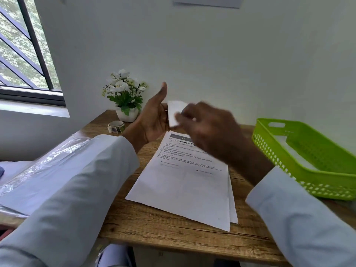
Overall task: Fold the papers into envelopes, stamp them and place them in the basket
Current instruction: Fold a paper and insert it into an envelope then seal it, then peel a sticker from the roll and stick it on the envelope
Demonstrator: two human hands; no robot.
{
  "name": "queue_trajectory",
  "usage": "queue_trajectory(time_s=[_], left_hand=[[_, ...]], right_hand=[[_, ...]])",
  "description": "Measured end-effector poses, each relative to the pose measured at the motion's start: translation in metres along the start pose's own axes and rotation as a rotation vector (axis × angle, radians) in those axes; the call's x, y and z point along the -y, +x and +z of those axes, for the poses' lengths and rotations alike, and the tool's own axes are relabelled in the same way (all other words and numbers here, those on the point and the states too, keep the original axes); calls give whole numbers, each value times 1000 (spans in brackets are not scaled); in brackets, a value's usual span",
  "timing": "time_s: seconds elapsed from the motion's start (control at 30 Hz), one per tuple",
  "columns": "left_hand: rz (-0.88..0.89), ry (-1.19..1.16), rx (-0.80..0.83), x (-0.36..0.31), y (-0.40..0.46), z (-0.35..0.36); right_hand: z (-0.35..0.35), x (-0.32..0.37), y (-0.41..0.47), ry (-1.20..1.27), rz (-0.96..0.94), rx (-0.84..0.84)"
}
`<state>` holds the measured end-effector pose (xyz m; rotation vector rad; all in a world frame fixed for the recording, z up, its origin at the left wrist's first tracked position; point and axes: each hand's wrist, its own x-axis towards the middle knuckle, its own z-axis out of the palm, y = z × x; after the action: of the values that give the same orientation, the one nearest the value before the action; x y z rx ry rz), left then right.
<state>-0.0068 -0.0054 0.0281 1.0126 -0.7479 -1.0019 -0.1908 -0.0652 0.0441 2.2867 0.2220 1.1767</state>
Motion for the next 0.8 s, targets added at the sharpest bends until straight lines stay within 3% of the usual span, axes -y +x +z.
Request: queue_trajectory(time_s=[0.13, 0.33, 0.63, 0.8], left_hand=[[-103, 217, 12, 10, -2, -18], [-144, 412, -13, 15, -6, -34], [-191, 742, -72, 12, -15, -69], [-206, 691, -84, 29, -27, -87]], right_hand=[[33, 38, -25, 73, -147, 114], [53, 66, -34, 254, -167, 249], [54, 44, -36, 525, 112, 302], [77, 30, 14, 670, 421, 217]])
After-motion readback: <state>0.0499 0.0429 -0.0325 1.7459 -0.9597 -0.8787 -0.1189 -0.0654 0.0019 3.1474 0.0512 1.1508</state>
